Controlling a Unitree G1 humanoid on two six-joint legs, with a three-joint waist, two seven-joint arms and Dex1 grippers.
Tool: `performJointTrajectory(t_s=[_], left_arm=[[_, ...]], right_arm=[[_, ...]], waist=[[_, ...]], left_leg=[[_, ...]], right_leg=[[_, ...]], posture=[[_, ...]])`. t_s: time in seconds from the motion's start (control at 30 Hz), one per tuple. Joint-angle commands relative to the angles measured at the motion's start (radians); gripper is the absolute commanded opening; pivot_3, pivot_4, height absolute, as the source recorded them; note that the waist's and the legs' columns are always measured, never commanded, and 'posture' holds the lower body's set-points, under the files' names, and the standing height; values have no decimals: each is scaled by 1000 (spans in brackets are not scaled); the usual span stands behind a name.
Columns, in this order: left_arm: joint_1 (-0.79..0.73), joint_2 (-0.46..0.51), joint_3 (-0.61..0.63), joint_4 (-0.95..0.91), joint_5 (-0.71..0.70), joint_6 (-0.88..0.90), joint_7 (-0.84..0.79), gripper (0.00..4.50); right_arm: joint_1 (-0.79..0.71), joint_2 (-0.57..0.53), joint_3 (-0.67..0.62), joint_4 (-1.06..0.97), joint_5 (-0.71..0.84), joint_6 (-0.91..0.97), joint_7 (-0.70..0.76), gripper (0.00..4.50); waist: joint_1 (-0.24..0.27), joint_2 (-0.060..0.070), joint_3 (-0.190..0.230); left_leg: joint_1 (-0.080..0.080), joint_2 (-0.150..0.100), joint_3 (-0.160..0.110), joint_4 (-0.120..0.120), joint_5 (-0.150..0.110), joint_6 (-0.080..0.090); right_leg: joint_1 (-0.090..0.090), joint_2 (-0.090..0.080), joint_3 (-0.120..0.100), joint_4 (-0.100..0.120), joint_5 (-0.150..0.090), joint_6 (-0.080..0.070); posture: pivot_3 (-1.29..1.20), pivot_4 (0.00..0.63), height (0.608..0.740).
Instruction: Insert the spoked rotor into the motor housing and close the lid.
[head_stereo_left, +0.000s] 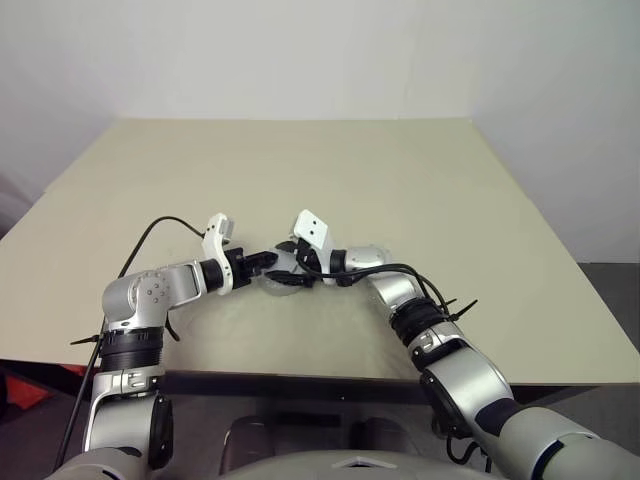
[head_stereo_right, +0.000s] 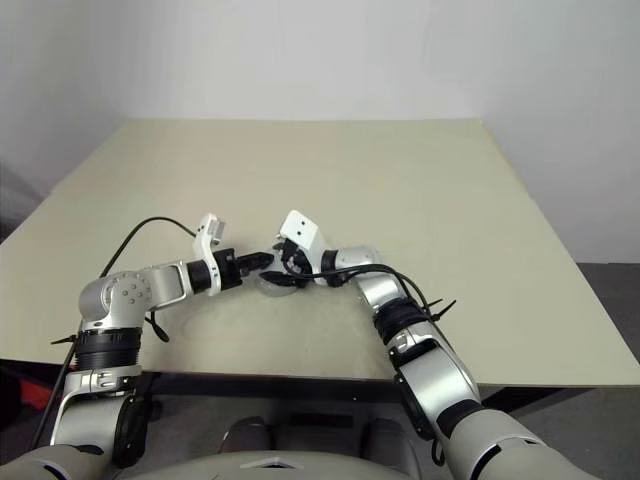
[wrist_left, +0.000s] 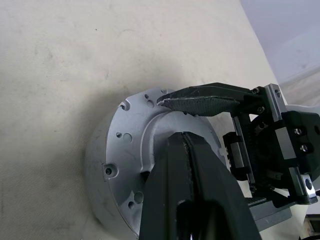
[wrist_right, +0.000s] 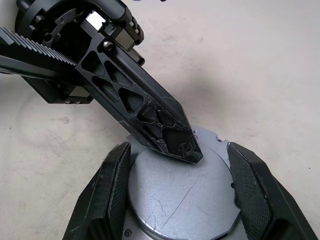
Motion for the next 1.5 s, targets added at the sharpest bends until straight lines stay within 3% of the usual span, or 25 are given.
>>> performJointTrajectory(t_s=[0.03,0.1,0.27,0.6,0.9,1.1,1.27,1.5], left_arm=[[19,7,-17,45,24,40,35,27],[18,8,-17,47,23,41,36,27],[19,10,-16,47,22,42,38,0],[5,19,-9,62,17,40,39,0],[2,21,-14,70,11,38,34,0],[7,20,-16,58,1,43,27,0],[6,22,-15,55,-3,41,26,0],[9,24,-16,54,-1,37,28,0]], right_arm=[[-19,-8,-49,-15,15,26,-39,2945],[-24,-7,-55,-12,23,35,-38,2945],[-8,-9,-57,-55,38,58,-4,4489],[30,-58,-62,-216,145,187,197,4489],[-28,-60,-155,-203,192,309,106,4489],[-100,-87,-226,-166,232,596,15,4489],[-120,-162,-210,-181,280,914,72,4489],[-87,-215,-170,-268,327,1141,97,4489]], waist=[[0,0,0],[0,0,0],[1,0,0],[0,0,0],[0,0,0],[1,0,0],[3,0,0],[7,0,0]], left_leg=[[0,0,0,0,0,0],[0,0,0,0,0,0],[-1,0,0,0,0,0],[-5,0,0,-2,-2,4],[-6,-1,1,-2,-2,4],[-5,-1,1,-2,-2,3],[-6,-1,1,-2,-1,1],[-5,-1,1,-1,0,0]], right_leg=[[0,0,0,0,0,0],[0,0,0,0,0,0],[0,0,0,-1,0,0],[-1,0,0,-2,0,-1],[-2,0,0,-3,0,-1],[-2,0,0,-2,0,-1],[-2,0,0,-3,0,-1],[-2,0,0,-2,0,-1]], posture=[[0,0,740],[0,0,740],[0,0,740],[0,0,740],[0,0,740],[0,0,740],[0,0,740],[0,0,740]])
